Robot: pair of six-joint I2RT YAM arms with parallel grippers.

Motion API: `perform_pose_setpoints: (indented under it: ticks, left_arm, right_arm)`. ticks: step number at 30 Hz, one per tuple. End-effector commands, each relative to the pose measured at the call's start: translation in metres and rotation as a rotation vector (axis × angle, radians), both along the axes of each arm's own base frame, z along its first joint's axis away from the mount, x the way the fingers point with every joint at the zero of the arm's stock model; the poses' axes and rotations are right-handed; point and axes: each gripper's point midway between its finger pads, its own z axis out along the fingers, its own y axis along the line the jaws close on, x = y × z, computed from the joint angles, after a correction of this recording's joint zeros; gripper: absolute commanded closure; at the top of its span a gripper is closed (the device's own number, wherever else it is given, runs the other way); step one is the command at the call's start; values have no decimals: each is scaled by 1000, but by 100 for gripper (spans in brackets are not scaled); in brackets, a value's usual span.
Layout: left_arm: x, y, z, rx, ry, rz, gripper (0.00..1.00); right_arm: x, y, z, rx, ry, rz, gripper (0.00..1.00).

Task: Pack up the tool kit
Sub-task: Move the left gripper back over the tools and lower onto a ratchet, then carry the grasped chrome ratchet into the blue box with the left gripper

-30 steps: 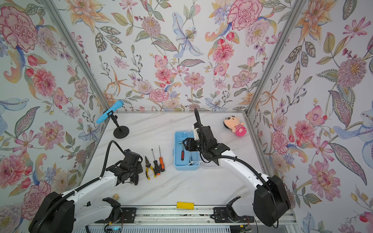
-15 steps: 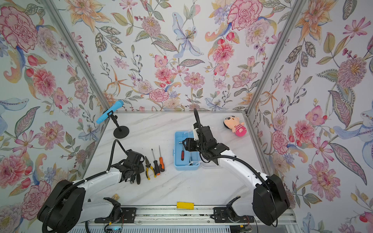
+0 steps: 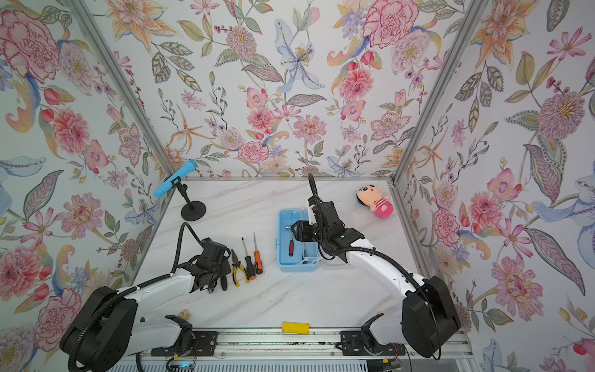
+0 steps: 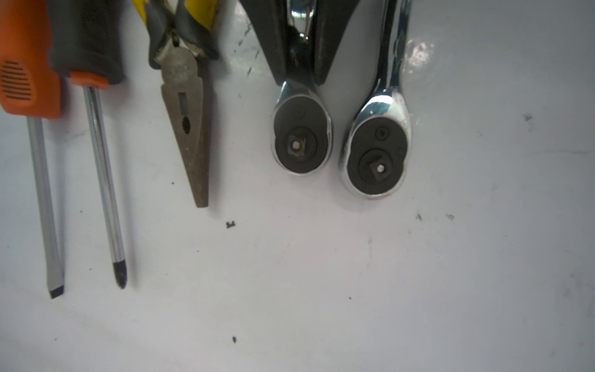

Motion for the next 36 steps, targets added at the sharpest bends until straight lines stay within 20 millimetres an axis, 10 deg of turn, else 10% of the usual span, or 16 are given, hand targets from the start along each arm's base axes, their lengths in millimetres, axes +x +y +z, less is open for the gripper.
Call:
perform_pose_setpoints:
  ticks: [1,9,19,27,36]
  left_arm:
    - [8,-7,12,-33,-16,-21,100]
    - [41,-48,109,-191,-221,-84,100]
    - [83,-183,194,-367,-395,-287,100]
    - [128,-261,172,-308,-360,-393,100]
    - [154,-261,100,-51,-210,-357,100]
  right_arm:
    - [6,-2,2,4,-14,-26,40]
    - [9,-11,10,23,-23,-46,40]
    - [11,-27,18,50,-33,-81,40]
    - [9,-37,16,46,-29,-96,39]
    - [8,-52,12,53,-21,-123,39]
